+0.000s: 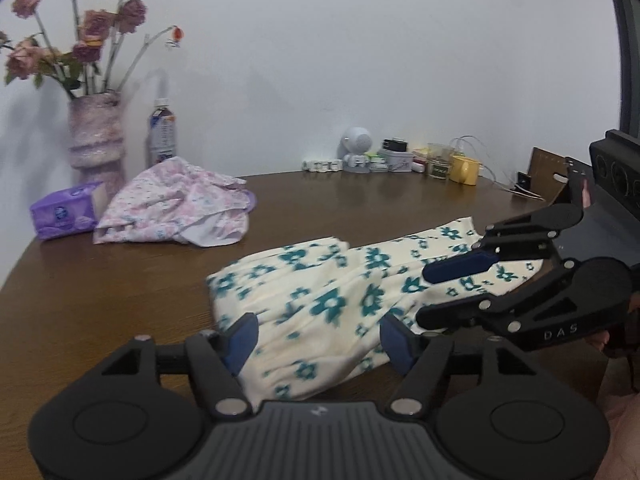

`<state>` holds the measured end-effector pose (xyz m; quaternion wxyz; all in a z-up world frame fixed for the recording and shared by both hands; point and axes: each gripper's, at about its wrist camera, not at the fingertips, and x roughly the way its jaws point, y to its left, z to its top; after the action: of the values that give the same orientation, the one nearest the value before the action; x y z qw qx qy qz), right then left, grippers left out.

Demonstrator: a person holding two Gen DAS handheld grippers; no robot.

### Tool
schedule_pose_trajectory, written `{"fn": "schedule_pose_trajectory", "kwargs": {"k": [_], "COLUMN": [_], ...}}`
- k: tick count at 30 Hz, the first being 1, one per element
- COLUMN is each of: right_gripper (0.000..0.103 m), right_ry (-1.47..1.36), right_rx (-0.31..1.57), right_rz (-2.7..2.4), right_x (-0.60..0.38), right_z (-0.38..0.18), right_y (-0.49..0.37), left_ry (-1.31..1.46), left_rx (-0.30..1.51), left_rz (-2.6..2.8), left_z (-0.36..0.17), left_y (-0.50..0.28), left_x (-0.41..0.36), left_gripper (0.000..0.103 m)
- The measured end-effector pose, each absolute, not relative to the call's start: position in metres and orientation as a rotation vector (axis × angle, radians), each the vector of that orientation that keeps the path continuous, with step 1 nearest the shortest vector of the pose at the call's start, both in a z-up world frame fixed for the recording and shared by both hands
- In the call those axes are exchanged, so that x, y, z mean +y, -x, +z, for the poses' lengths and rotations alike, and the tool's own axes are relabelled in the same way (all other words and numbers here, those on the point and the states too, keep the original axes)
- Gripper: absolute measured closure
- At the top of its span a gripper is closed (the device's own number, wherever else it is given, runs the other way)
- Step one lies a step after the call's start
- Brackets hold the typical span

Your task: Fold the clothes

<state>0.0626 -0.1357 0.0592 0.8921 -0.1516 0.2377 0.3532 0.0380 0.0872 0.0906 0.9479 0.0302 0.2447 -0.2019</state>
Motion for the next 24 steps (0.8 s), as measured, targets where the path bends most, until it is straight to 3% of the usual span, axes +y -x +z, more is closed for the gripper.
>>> {"fn": "schedule_pose_trajectory", "kwargs": {"k": [7,9,12,13,14,21,24], "right_gripper": [0.059,0.059,0.061,0.074,0.098,0.100,0.100], "right_ry": [0.425,0.475,0.556,0.578,0.587,0.507,0.476], "right_rx": [0.409,0.412,0.442,0.460,0.483,0.595,0.622], "right_rz": [0.794,0.815,0.816,0.816,0.814,0.809,0.805], "right_x": [-0.110,-0.099,-0.085,-0.082,-0.082,-0.096,-0.102], "right_z": [0.064,0.060,0.048,0.044,0.042,0.036,0.034], "right_y": [-0.056,-0.059,-0.069,-0.073,-0.076,-0.092,-0.096], "left_ry": [-0.091,-0.106,-0.147,-0.171,-0.194,-0.305,-0.311], "left_rx": [0.531,0.548,0.561,0.564,0.564,0.560,0.581], "left_rz": [-0.389,-0.402,-0.433,-0.444,-0.452,-0.531,-0.547], "left_z": [0.082,0.079,0.075,0.074,0.073,0.068,0.061], "left_y": [-0.028,-0.032,-0.040,-0.042,-0.044,-0.065,-0.073], "left_x": [0.107,0.109,0.107,0.104,0.101,0.083,0.078], "left_gripper": [0.039,0.050,0.058,0.060,0.061,0.090,0.092]}}
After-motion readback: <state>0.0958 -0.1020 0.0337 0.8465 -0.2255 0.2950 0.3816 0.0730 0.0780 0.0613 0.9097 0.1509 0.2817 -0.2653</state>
